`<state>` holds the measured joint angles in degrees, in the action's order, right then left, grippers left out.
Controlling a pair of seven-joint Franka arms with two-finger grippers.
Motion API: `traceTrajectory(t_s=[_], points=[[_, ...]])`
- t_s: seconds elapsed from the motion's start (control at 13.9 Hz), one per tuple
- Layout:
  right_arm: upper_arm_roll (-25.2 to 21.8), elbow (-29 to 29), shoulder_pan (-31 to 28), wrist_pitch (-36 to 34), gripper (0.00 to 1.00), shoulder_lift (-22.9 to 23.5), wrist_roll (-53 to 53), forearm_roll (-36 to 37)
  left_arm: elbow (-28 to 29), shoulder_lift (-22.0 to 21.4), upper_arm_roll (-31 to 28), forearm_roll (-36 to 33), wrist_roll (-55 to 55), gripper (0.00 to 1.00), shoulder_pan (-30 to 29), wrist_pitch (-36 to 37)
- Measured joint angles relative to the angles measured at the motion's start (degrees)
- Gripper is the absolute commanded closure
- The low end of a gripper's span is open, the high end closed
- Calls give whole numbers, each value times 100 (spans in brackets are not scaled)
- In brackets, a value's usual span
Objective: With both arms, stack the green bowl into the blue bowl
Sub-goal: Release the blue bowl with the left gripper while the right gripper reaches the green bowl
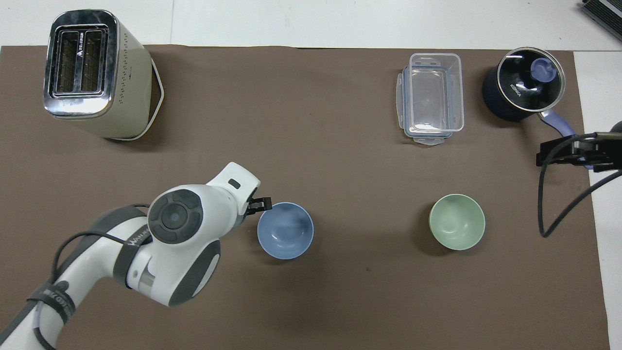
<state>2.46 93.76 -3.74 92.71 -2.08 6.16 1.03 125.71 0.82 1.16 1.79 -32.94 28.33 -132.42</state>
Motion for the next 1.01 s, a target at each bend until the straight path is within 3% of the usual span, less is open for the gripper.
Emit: traceTrajectory(t_s=[0.72, 1.01], points=[[5, 2033, -1, 1572, 0, -34, 0, -3, -1966, -89, -63, -1, 3192, 0, -2201, 3004], [16, 3024, 68, 2531, 0, -27, 0, -3, -2781, -92, -59, -170, 3420, 0, -2410, 4036]])
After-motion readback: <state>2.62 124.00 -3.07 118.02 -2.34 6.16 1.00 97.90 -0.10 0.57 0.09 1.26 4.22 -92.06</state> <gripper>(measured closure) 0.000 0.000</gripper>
